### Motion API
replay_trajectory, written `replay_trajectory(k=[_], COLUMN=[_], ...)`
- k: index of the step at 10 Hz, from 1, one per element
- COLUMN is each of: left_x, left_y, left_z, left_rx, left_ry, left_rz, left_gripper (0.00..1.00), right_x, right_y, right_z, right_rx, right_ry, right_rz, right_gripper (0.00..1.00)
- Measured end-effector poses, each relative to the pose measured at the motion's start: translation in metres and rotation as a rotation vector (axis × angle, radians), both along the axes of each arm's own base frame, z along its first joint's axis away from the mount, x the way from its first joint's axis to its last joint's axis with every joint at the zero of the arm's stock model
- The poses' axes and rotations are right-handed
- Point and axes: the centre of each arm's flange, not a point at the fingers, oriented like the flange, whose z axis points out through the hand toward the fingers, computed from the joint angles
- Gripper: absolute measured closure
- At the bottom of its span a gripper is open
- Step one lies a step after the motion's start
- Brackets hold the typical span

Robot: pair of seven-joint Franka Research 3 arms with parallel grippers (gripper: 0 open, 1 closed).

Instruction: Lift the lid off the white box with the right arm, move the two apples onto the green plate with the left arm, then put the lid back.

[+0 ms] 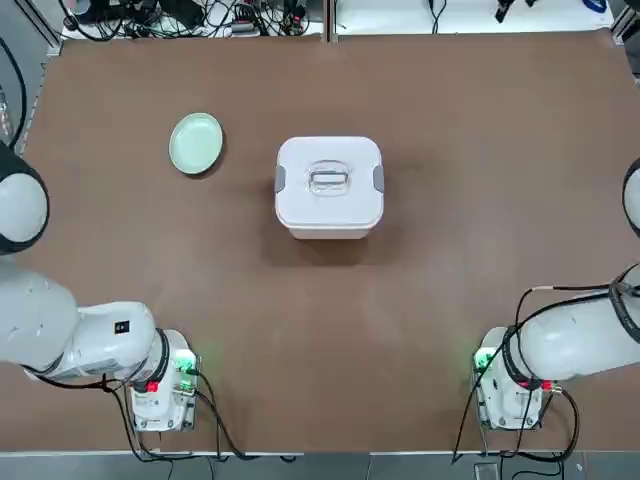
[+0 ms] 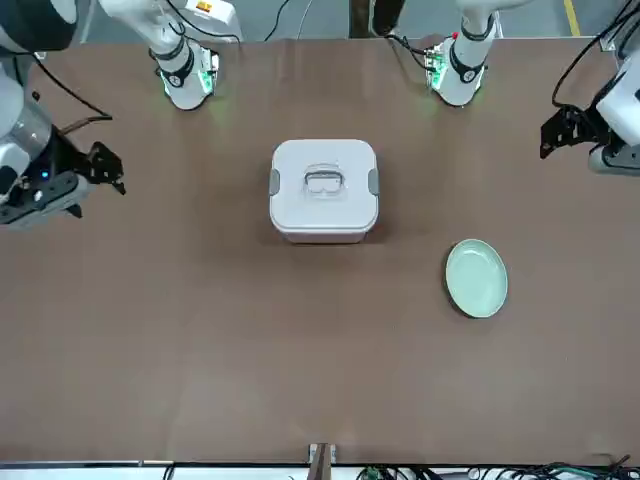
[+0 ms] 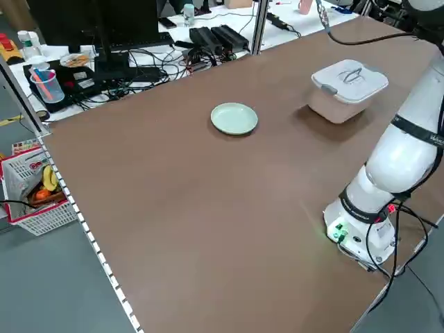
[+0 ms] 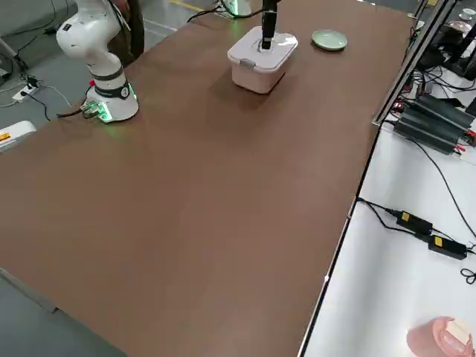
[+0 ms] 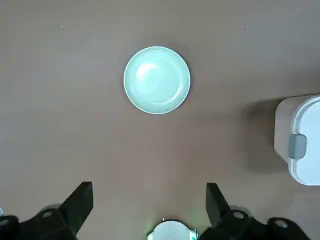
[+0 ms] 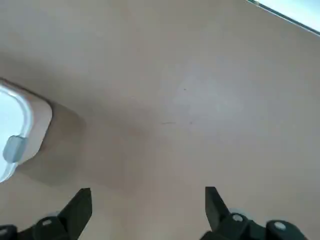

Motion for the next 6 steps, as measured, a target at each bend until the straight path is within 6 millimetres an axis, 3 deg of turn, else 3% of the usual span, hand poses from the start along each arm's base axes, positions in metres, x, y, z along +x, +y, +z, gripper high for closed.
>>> replay_trajectory(k=[2, 3, 6], left_x=[0.005, 0.006, 0.009], left_y=[-0.021, -0.032, -0.031], left_z=[-0.008, -0.012, -0.016], left_rx=[-0.002, -0.002, -0.001], left_ry=[-0.004, 0.000, 0.003], left_rz=[0.020, 0.027, 0.054], left_gripper=[0.01, 0.01, 0.03], right_x=[-0.006, -0.007, -0.019], right_y=[0.047, 0.079, 0.196], right_z=[-0.005, -0.016, -0.066], right_rx=[0.059, 0.076, 0.081], right_ry=[-0.007, -0.011, -0.029], right_rz=[0.273, 0.405, 0.680], right_gripper=[0.00, 0.00, 0.00])
